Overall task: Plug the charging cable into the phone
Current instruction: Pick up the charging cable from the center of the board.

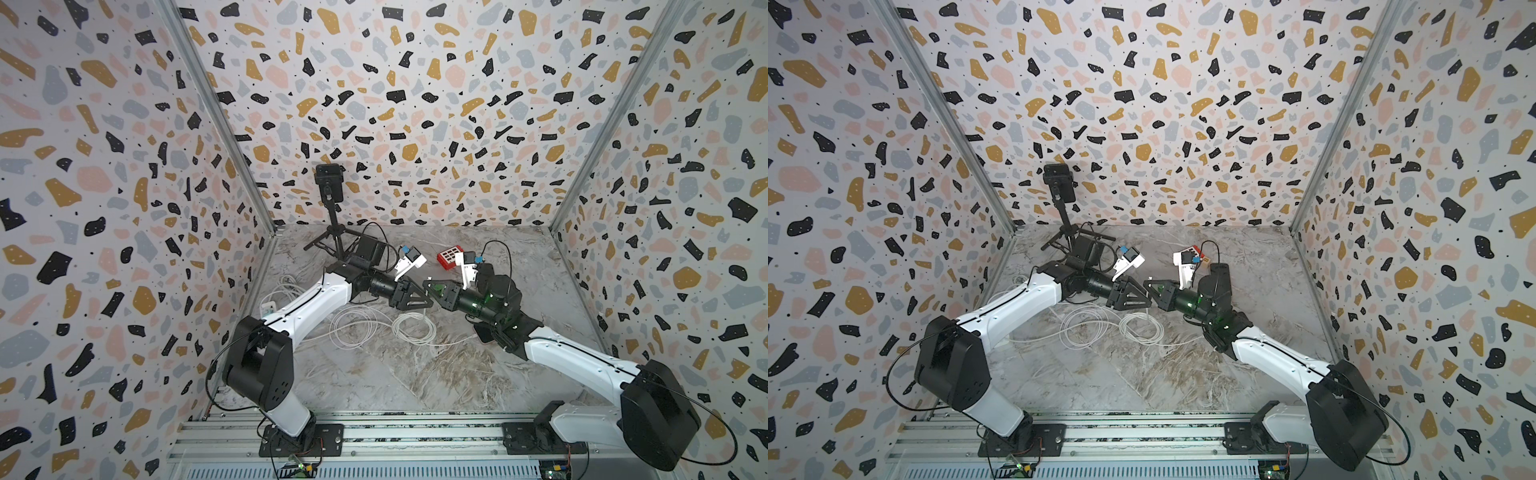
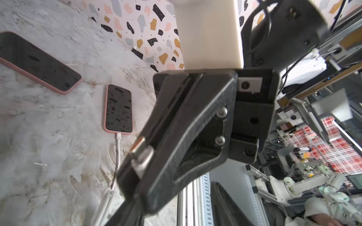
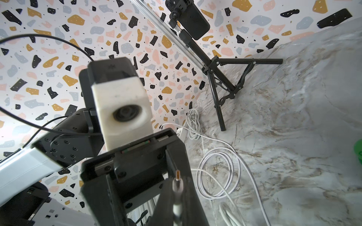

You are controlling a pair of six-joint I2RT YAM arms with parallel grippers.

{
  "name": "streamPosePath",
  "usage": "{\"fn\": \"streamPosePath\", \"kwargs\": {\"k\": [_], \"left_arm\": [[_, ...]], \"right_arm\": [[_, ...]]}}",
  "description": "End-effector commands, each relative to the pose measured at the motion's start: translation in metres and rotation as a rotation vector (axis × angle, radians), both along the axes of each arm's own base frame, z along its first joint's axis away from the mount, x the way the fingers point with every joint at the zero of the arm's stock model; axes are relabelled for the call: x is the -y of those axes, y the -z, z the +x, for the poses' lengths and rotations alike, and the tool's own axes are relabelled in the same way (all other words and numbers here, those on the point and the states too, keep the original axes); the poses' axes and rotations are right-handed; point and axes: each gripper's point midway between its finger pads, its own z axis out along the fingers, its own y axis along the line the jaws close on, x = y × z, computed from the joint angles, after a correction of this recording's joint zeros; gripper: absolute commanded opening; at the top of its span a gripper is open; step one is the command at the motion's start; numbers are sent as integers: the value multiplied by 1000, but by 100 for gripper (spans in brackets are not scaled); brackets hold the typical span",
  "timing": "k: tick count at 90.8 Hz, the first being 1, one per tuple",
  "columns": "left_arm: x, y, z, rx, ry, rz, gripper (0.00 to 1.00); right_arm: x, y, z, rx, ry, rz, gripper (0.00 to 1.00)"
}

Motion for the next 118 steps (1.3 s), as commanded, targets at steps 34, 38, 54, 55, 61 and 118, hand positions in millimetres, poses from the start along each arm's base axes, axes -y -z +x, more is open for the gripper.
{"fn": "streamPosePath", "kwargs": {"k": [34,38,54,55,61,118], "left_arm": [[5,-11,3,28,14,-56,0],[4,-11,2,28,19,-58,0],[3,-9,-4,26,44,-57,0],[3,-9,-4,28,47,-58,0],[1,-10,-7,31,60,-58,0],[-3,-11,-20,32,120,-55,0]], "right_arm": [[11,-46,-11,116,12,82,25],[12,-48,-12,120,13,76,26],[13,-51,-15,128,4,45,31],[13,-50,-16,127,2,41,32],[12,-50,-17,125,-8,23,35],[2,-32,-14,95,-58,-53,32]]}}
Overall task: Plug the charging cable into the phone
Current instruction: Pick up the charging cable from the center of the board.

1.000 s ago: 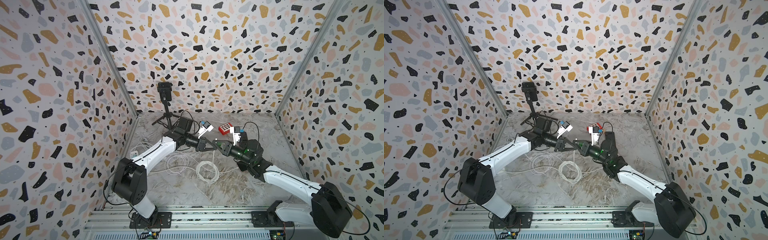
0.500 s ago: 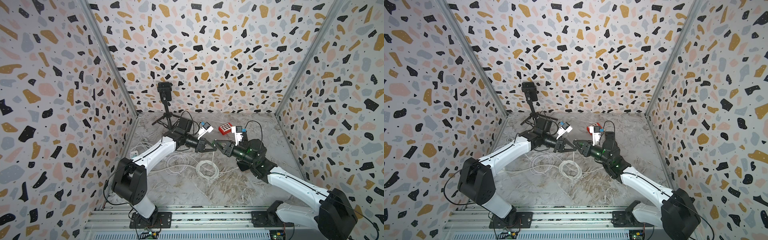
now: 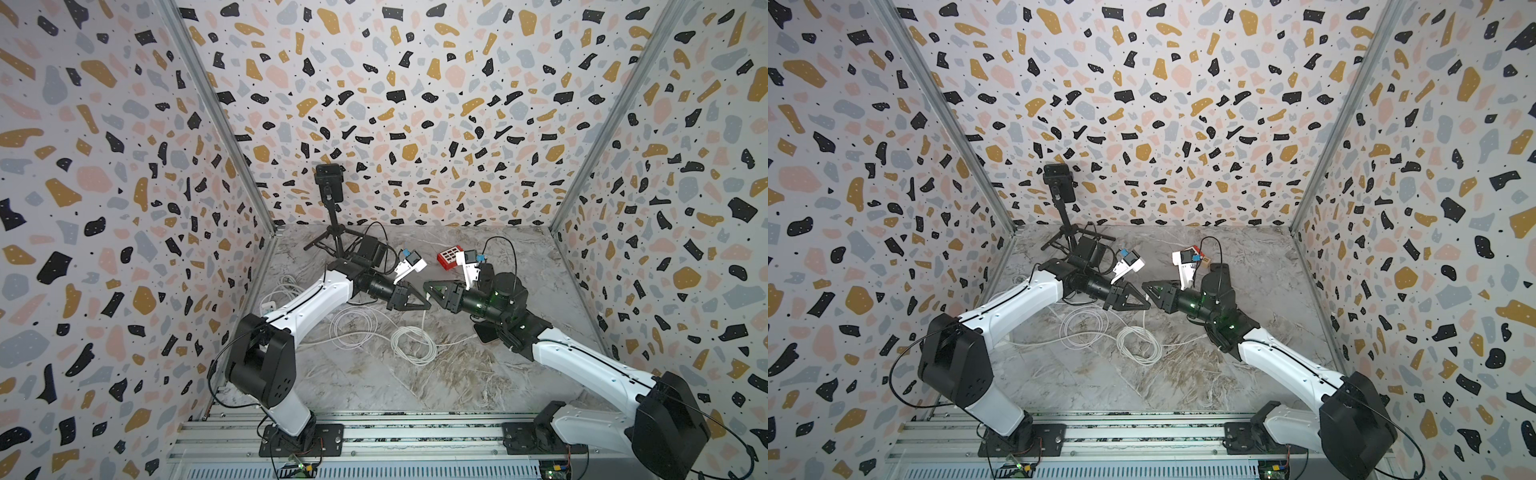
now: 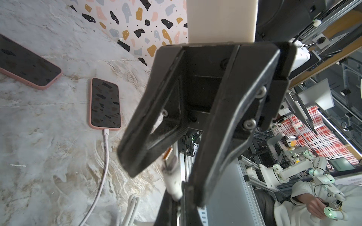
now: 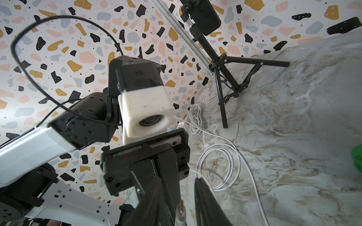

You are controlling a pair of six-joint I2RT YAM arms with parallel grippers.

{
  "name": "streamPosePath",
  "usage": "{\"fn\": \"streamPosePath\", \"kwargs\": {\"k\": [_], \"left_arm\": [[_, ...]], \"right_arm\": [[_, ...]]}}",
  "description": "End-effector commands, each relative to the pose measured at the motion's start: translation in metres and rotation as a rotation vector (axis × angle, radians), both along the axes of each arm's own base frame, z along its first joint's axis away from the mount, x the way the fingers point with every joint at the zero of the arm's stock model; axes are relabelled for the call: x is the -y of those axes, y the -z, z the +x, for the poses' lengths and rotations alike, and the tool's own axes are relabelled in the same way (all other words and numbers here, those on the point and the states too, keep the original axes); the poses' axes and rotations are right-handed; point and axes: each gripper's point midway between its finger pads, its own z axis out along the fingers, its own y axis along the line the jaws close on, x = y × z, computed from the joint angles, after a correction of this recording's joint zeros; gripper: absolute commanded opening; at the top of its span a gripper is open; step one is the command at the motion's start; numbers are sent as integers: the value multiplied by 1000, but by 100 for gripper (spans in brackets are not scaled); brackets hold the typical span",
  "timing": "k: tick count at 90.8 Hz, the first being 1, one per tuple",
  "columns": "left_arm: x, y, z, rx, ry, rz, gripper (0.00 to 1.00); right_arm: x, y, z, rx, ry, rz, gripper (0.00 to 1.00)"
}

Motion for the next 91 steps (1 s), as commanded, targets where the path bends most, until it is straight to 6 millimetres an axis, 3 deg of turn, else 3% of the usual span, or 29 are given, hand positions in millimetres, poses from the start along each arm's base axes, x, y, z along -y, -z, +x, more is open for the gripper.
{"fn": "streamPosePath", "kwargs": {"k": [1,10,14,18,26,34,43,66,91], "left_arm": [[3,-16,-2,28,34,-49,0],[3,-15,-1,28,28,-45,0],[3,-16,0,21,25,-44,0],[5,-20,3,4,14,-48,0],[7,-32,6,-24,-11,-60,29],[8,-37,11,-25,-49,-66,35],[11,-34,22,-43,-95,-76,35],[20,-10,43,-164,-213,-147,22],[34,-1,25,-176,-152,-140,20]], "right_arm": [[-1,-17,-2,42,-15,9,29],[-1,-18,-2,42,-15,11,6],[-1,-19,-2,41,-15,12,0],[0,-20,-2,46,-10,12,0],[3,-24,-1,54,8,26,0],[8,-29,-2,70,34,62,0],[15,-34,0,87,72,114,0],[31,-14,6,81,173,122,0],[43,0,9,86,243,104,0]]}}
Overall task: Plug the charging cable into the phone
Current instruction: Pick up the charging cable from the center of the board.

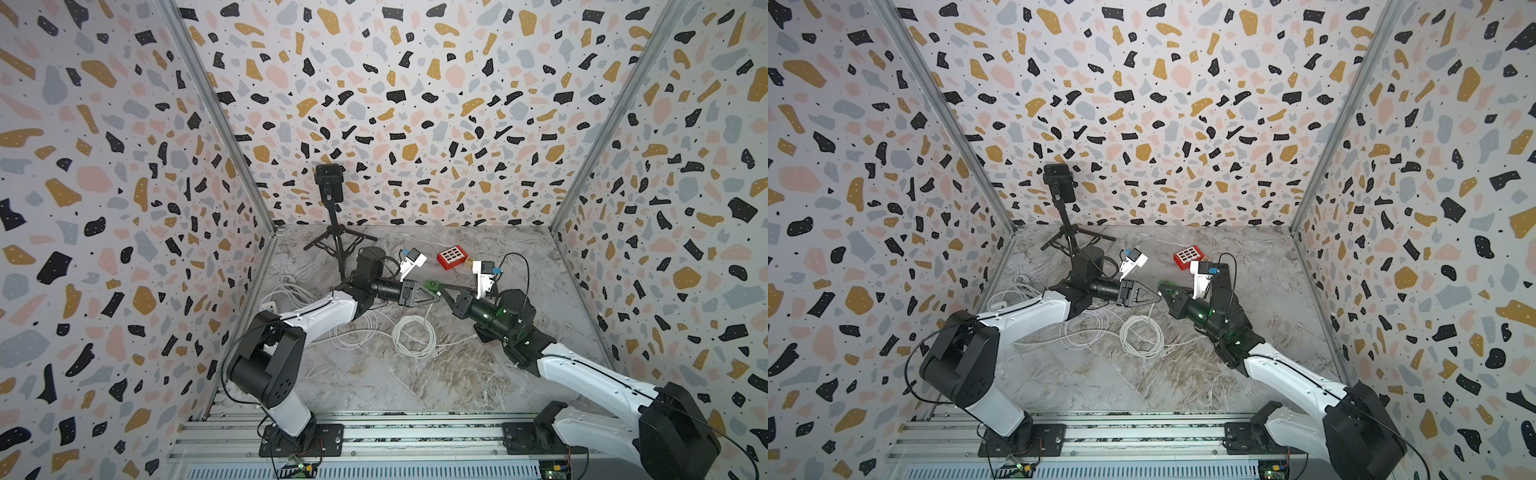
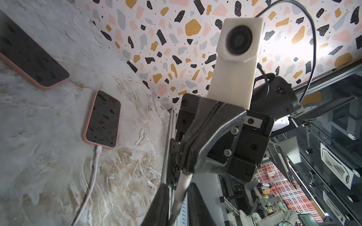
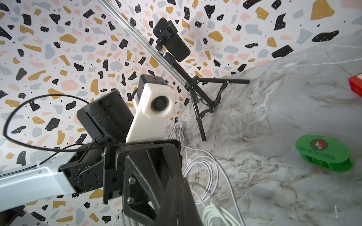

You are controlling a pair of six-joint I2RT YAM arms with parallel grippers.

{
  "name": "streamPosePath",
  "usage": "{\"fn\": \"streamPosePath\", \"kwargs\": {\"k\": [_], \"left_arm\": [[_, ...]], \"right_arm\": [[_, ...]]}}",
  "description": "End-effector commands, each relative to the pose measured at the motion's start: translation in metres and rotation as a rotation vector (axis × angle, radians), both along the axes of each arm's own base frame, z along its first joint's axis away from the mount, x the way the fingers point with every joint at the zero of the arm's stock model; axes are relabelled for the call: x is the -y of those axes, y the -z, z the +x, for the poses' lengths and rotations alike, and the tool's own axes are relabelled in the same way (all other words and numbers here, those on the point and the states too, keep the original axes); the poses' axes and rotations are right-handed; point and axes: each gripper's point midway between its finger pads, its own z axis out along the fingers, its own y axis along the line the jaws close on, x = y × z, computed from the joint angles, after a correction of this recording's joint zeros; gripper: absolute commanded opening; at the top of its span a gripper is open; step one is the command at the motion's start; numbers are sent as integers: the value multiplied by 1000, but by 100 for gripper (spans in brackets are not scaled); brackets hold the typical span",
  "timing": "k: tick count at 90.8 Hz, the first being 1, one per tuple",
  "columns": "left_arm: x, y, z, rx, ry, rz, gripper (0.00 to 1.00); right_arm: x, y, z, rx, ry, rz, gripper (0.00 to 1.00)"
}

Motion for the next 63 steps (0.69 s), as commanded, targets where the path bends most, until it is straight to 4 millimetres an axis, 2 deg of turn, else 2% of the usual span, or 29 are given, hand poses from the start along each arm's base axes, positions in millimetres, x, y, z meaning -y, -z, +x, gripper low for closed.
{"fn": "streamPosePath", "kwargs": {"k": [1,27,42,51,59,63], "left_arm": [[9,-7,-2,51,14,-40,20],[14,-3,-12,58,76,-17,17],[15,-2,-16,51,99,-18,25],[16,-3,-19,51,120,-22,26],[17,-2,-20,53,121,-19,22],[17,-2,-20,51,122,-19,16]], "right_arm": [[6,-19,-1,60,30,42,0],[15,-20,-3,79,58,50,0],[19,-23,-4,91,70,52,0],[20,-23,-5,93,70,54,0],[21,-22,-4,92,72,56,0],[20,-22,-5,93,68,56,0]]}}
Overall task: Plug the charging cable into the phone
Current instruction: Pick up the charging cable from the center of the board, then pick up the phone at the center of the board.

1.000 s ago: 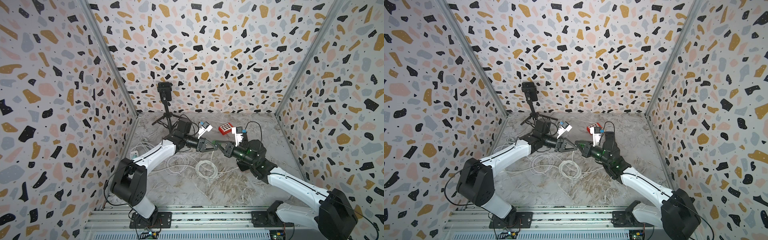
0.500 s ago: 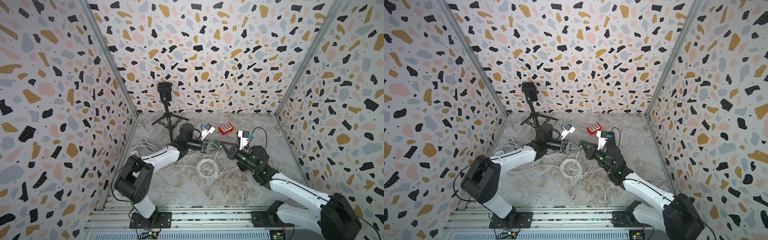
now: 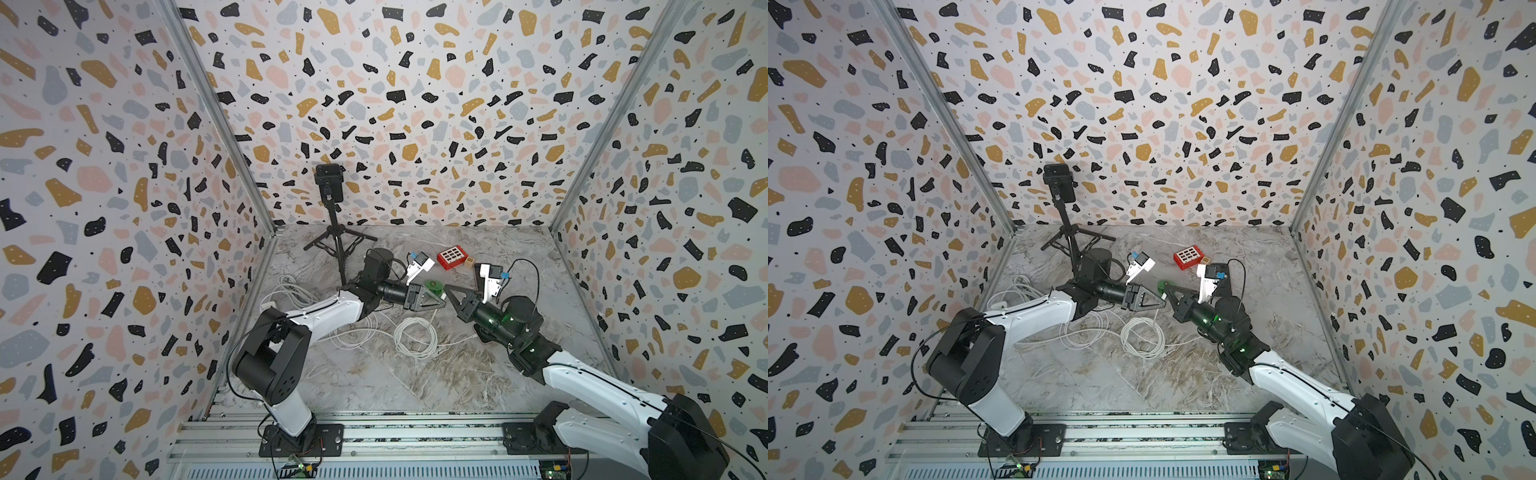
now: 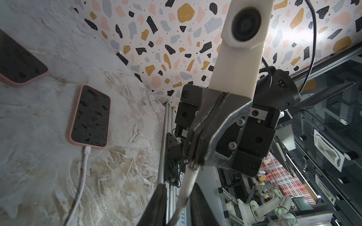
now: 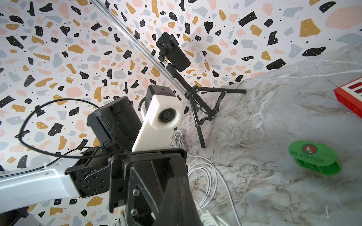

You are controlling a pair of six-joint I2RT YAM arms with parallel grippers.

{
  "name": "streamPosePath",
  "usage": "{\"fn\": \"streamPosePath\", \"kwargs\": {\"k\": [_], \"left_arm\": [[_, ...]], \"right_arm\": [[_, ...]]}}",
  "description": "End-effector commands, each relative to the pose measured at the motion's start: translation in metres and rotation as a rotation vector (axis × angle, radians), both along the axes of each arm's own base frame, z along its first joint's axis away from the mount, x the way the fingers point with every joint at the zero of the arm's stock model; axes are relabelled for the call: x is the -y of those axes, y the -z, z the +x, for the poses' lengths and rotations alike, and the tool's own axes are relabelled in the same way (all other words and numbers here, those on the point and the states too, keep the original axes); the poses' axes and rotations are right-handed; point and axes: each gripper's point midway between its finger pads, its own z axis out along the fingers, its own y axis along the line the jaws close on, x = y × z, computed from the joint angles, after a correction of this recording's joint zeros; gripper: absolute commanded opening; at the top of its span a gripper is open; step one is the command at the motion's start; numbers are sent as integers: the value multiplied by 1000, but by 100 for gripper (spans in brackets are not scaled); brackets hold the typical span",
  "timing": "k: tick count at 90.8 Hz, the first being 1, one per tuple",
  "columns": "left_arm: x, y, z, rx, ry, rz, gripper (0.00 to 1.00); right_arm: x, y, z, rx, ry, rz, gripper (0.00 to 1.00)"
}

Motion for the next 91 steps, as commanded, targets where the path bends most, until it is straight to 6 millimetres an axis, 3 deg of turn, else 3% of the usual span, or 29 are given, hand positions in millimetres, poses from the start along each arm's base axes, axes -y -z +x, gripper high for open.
{"fn": "streamPosePath", "kwargs": {"k": [1,8,18,23,31,39,51,64,81,91], "left_arm": [[4,-11,-3,38,40,-28,14],[4,-12,-3,42,44,-32,0],[3,-10,-4,56,36,-18,0],[2,-3,-1,59,18,16,0],[1,15,5,58,-25,96,0],[-2,38,14,81,-73,195,0],[-11,79,27,115,-126,396,0],[-15,102,31,111,-121,499,0],[-16,118,31,118,-130,544,0],[-15,124,30,100,-126,549,0]], "right_arm": [[5,-20,-2,66,13,39,0],[5,-17,-2,61,8,37,0],[7,-12,-4,59,12,23,2],[9,-9,-2,46,26,-3,20],[14,-2,0,19,53,-106,64],[26,13,6,-39,105,-307,81],[51,37,18,-111,176,-641,90],[87,56,43,-227,284,-872,100],[131,85,86,-393,352,-898,100],[143,104,110,-463,334,-895,100]]}}
